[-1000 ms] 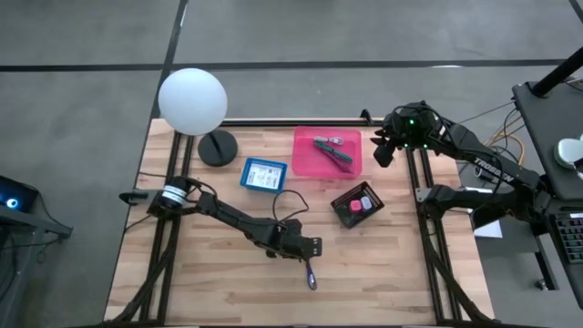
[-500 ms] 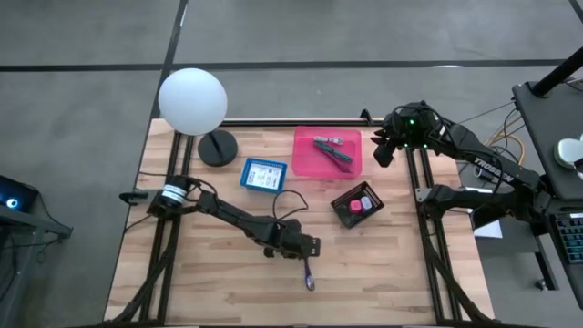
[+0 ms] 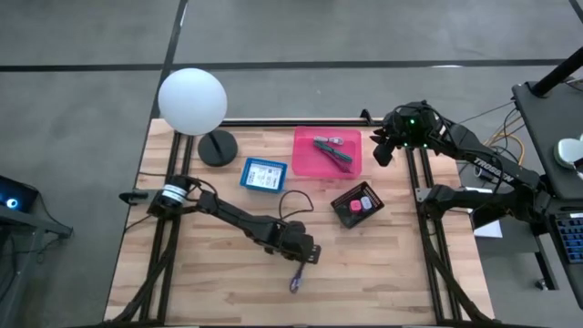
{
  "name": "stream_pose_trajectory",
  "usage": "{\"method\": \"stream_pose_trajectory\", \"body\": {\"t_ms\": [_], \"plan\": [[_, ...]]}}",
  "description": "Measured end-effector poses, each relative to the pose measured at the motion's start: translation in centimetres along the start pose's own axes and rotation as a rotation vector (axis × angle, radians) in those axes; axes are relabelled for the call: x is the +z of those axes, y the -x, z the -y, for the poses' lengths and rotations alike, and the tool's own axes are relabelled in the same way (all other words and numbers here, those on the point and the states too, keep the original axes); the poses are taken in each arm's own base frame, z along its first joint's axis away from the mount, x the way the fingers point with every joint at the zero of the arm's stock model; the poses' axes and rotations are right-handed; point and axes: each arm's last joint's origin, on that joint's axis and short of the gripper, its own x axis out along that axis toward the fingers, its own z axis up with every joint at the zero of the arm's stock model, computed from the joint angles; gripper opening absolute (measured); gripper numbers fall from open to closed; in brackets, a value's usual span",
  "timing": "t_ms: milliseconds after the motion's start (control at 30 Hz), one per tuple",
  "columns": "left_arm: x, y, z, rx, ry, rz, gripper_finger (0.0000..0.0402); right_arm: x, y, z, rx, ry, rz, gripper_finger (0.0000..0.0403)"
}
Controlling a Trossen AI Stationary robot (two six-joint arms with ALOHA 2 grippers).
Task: Pick and place items into bin
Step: Put the purple charger cable into the pink bin
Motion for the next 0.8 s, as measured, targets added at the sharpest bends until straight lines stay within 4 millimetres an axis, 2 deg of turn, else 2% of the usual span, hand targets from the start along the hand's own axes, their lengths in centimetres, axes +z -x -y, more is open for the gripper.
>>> {"method": "stream_pose_trajectory", "body": {"t_ms": [200, 367, 500, 667, 800], "plan": [[0.3, 2.5, 2.0, -0.147, -0.117, 0.027, 0.0001, 0.0, 0.0, 0.0, 0.0, 0.0, -0.001, 0.0078], [1.8, 5.0, 3.4, -0.24, -0.209, 0.141, 0.0001, 0.0, 0.0, 0.0, -0.001, -0.004, -0.002, 0.0075], [4.0, 7.9, 4.5, -0.305, -0.291, 0.297, 0.0001, 0.0, 0.0, 0.0, -0.002, -0.005, -0.002, 0.0078], [7.5, 11.5, 5.4, -0.294, -0.43, 0.564, 0.0, 0.0, 0.0, 0.0, 0.0, -0.011, -0.003, 0.0082], [10.6, 14.1, 5.7, -0.2, -0.545, 0.805, 0.0, 0.0, 0.0, 0.0, 0.0, -0.041, -0.003, 0.0079]]}}
